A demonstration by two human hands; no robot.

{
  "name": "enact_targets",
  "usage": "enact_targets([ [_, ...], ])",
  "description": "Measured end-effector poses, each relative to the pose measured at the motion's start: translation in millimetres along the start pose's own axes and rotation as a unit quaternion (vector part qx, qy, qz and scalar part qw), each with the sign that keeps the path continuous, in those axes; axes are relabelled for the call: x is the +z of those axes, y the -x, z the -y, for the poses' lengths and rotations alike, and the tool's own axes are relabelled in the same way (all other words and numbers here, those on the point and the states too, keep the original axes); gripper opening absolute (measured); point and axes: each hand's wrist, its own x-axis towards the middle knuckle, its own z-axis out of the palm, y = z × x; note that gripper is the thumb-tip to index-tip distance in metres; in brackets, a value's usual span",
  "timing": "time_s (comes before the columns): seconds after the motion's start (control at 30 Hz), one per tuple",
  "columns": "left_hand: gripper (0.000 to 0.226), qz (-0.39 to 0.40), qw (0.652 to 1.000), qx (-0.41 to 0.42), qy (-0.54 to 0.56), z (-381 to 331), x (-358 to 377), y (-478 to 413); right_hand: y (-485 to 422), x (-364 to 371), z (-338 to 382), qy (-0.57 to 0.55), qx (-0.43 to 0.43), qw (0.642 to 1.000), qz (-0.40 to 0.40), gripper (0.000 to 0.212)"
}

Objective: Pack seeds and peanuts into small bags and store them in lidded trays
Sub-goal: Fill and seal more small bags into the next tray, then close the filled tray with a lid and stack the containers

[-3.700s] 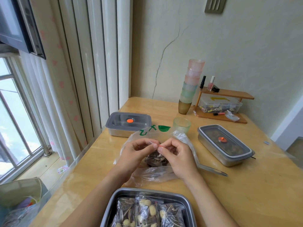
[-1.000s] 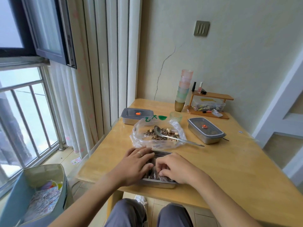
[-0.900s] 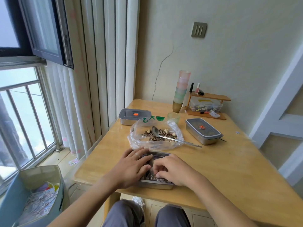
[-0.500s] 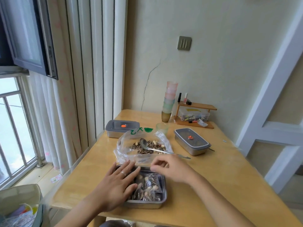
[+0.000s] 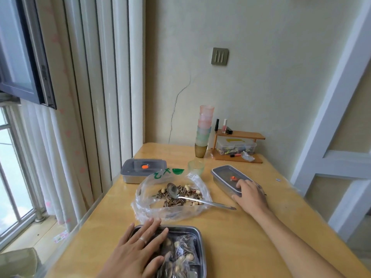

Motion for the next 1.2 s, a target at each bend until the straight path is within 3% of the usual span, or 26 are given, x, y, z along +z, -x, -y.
enact_targets([
  [0.2, 0.057, -0.002, 1.0, -0.004, 0.027, -5, -3, 2, 3, 3, -5, -0.086, -0.001, 0.993, -0.087, 0.017],
  [0.3, 0.064, -0.065, 0.991, -0.028, 0.115, -8, -7, 8, 3, -11, -14, -0.137, -0.006, 0.97, -0.202, 0.011],
  [0.4, 0.043, -0.146, 0.933, -0.098, 0.314, -10, -13, 11, 13, -45, -13, -0.173, -0.037, 0.928, -0.329, 0.01],
  [0.5, 0.038, -0.18, 0.849, -0.15, 0.473, -9, -13, 16, 41, -83, 15, -0.292, -0.053, 0.885, -0.359, 0.016],
  [0.57, 0.041, -0.191, 0.82, -0.166, 0.514, -10, -12, 19, 64, -95, 38, -0.36, -0.058, 0.869, -0.334, 0.013],
  [0.63, 0.045, -0.185, 0.792, -0.177, 0.554, -13, -10, 21, 84, -99, 61, -0.46, -0.037, 0.851, -0.252, 0.015],
  [0.73, 0.067, -0.18, 0.745, -0.183, 0.615, -15, -5, 25, 111, -87, 89, -0.628, 0.044, 0.775, -0.054, 0.017],
  [0.8, 0.073, -0.172, 0.719, -0.188, 0.647, -16, -3, 26, 130, -69, 105, -0.642, 0.107, 0.754, 0.09, 0.019],
  [0.9, 0.074, -0.175, 0.695, -0.193, 0.67, -17, -7, 27, 149, -42, 122, -0.592, 0.117, 0.771, 0.203, 0.018],
  [1.07, 0.052, -0.169, 0.694, -0.189, 0.674, -15, -10, 27, 158, -31, 147, -0.464, 0.098, 0.874, 0.107, 0.022],
  [1.2, 0.036, -0.146, 0.607, -0.215, 0.751, -7, -7, 20, 165, -14, 159, -0.358, 0.082, 0.927, 0.08, 0.023],
])
